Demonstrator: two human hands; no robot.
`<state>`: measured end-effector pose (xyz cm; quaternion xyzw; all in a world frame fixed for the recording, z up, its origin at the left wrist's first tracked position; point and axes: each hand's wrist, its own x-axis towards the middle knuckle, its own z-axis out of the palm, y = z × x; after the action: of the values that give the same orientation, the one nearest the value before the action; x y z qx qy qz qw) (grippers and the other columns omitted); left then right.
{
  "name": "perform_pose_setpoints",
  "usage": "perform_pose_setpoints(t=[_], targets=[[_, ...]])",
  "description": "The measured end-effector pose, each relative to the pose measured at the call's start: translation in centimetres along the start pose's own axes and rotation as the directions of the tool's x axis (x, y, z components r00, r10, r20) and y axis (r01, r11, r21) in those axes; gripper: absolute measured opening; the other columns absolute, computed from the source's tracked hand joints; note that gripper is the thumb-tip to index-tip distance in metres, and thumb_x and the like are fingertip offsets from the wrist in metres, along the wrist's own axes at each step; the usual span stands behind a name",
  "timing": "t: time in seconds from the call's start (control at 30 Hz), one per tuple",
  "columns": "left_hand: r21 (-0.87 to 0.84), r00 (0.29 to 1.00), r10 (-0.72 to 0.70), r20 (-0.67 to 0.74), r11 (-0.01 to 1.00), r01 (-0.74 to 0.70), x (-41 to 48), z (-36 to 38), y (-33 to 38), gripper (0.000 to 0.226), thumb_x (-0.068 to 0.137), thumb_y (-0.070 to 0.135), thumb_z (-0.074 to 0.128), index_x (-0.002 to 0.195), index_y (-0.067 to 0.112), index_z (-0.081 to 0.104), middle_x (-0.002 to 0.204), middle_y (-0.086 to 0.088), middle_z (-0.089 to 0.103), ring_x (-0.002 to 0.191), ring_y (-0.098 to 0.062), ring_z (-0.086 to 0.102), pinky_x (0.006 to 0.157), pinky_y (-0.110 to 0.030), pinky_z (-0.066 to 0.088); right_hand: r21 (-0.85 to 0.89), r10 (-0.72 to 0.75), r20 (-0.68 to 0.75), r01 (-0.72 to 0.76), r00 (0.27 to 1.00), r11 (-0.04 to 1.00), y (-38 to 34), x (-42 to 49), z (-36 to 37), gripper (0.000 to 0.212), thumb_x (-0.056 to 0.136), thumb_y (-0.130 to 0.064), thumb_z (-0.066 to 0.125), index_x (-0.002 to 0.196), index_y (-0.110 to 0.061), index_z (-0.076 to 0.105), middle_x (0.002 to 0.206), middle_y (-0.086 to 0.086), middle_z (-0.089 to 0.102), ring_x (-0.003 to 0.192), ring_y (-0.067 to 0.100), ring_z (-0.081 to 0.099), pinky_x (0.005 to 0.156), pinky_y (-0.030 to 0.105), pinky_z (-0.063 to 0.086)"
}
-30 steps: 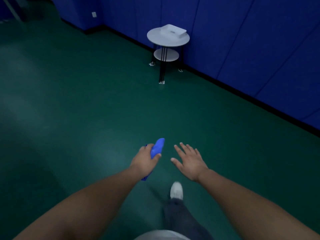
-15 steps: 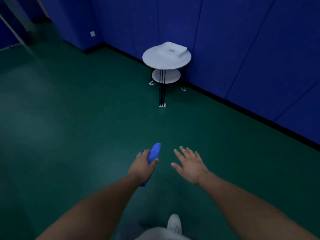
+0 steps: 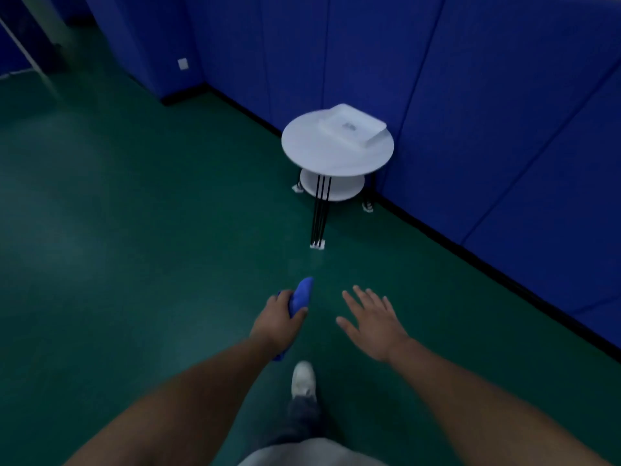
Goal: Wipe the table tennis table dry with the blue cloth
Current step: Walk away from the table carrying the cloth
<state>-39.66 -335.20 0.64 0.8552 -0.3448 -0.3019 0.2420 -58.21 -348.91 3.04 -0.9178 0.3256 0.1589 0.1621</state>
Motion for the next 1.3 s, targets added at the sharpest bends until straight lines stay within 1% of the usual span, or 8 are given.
perform_pose_setpoints(t=[0.13,0.33,0.57,0.7,0.83,1.1,1.2,1.3], targets=[[-0.004,0.999,0.030,0.015,1.000,-0.029,11.9,-3.3,4.2,0.051,0.095,0.044,0.059,0.138,0.018,0.049,0.127,-0.011,0.055,0.114,-0.029,0.057,0.097,-0.036,0.045,0.018,0.026,-0.034,-0.025,0.999,1.000,2.1,9.9,-6.1,0.106,0.073,-0.086,-0.013,0.161,-0.030,0.004,0.169,-0.001,-0.004,0.155,0.022,-0.002,0.124,0.046,-0.002],[-0.025,0.995,0.086,0.046,0.996,-0.085,25.7,-6.8,10.9,0.049,0.094,0.041,0.060,0.135,0.015,0.050,0.126,-0.008,0.056,0.114,-0.024,0.056,0.095,-0.029,0.041,0.103,0.084,-0.075,-0.076,0.994,0.992,5.9,21.5,-13.7,0.070,0.102,-0.063,0.020,0.161,-0.030,0.002,0.169,-0.003,-0.006,0.155,0.020,-0.005,0.125,0.044,-0.002],[-0.103,0.993,0.077,0.093,0.992,-0.067,40.5,-7.9,15.4,0.049,0.092,0.039,0.063,0.134,0.014,0.053,0.122,-0.004,0.060,0.108,-0.019,0.059,0.092,-0.028,0.044,0.143,0.094,-0.045,-0.087,0.995,0.986,10.5,36.1,-17.8,0.070,0.102,-0.062,0.023,0.161,-0.030,0.004,0.169,-0.002,-0.002,0.155,0.021,-0.002,0.124,0.045,0.001],[-0.066,0.994,0.033,0.107,0.998,-0.026,49.8,-8.3,17.4,0.051,0.091,0.041,0.064,0.135,0.015,0.053,0.123,-0.006,0.060,0.111,-0.022,0.059,0.097,-0.034,0.046,0.172,0.069,-0.025,-0.064,0.997,0.983,13.4,45.0,-19.9,0.069,0.103,-0.060,0.025,0.162,-0.029,0.005,0.169,-0.002,-0.002,0.155,0.021,-0.002,0.125,0.046,0.002],[-0.012,0.994,-0.028,0.109,1.000,0.029,58.8,-10.0,21.1,0.047,0.092,0.040,0.062,0.132,0.017,0.053,0.121,-0.005,0.061,0.107,-0.022,0.060,0.090,-0.030,0.046,0.238,0.072,0.021,-0.075,0.997,0.968,16.7,53.5,-23.4,0.069,0.103,-0.061,0.025,0.161,-0.029,0.006,0.169,-0.004,-0.003,0.155,0.021,-0.002,0.124,0.045,0.002],[0.032,0.982,-0.006,0.188,1.000,0.000,73.4,-13.6,27.8,0.051,0.094,0.045,0.058,0.138,0.022,0.048,0.127,-0.001,0.057,0.112,-0.022,0.058,0.095,-0.036,0.047,0.345,0.123,0.040,-0.129,0.992,0.930,20.9,66.5,-30.0,0.068,0.103,-0.061,0.022,0.161,-0.031,0.005,0.169,-0.003,-0.002,0.155,0.021,-0.001,0.125,0.042,0.003],[-0.072,0.967,-0.023,0.253,0.997,0.043,78.5,-15.1,29.1,0.035,0.096,0.036,0.059,0.126,0.021,0.052,0.111,0.000,0.063,0.096,-0.021,0.061,0.081,-0.032,0.046,0.399,0.170,0.042,-0.173,0.984,0.901,21.6,70.9,-31.5,0.067,0.103,-0.060,0.024,0.161,-0.032,0.006,0.169,-0.003,0.000,0.155,0.020,0.001,0.125,0.040,0.005],[-0.275,0.943,-0.082,0.322,0.945,0.176,84.4,-16.1,30.4,0.017,0.098,0.022,0.058,0.114,0.016,0.056,0.101,-0.007,0.066,0.085,-0.023,0.062,0.080,-0.040,0.051,0.542,0.260,0.080,-0.261,0.962,0.799,21.8,76.2,-32.0,0.060,0.105,-0.055,0.028,0.160,-0.034,0.015,0.168,-0.003,0.007,0.154,0.020,0.006,0.124,0.036,0.008]])
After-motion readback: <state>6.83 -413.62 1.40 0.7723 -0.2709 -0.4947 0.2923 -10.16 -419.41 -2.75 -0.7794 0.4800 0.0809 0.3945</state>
